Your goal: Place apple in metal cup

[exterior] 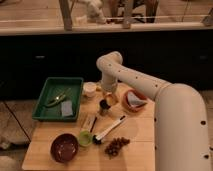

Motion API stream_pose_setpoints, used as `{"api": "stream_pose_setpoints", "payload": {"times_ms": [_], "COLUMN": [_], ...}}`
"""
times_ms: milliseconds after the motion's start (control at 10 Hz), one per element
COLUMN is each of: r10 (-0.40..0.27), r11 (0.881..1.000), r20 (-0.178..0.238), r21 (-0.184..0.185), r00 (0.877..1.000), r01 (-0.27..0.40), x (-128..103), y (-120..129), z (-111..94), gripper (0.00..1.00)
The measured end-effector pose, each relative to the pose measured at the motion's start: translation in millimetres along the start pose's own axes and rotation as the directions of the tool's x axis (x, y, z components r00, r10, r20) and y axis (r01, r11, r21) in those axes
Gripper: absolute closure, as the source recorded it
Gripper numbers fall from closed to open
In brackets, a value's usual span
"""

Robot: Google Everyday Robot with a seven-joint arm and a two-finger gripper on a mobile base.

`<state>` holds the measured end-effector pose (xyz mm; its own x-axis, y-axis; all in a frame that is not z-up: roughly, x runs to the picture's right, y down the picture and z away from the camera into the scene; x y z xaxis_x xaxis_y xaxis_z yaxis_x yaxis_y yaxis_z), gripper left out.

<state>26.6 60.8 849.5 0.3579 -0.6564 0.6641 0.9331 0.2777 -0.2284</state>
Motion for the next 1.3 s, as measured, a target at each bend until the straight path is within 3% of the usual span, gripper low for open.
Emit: {"api": "stream_pose_setpoints", "payload": {"times_ms": [900, 1300], "r10": [-0.082, -0.110], "r11": [0.996, 0.993], "r20": [-0.020, -0.014], "r21": [0.031, 0.047], "r00": [0.996, 0.994], "r01": [0.082, 0.111], "x": [-20.8, -26.9], "y": [-23.3, -28.3], "z": [-10.3, -13.3], "gripper": [0.97, 0.61]}}
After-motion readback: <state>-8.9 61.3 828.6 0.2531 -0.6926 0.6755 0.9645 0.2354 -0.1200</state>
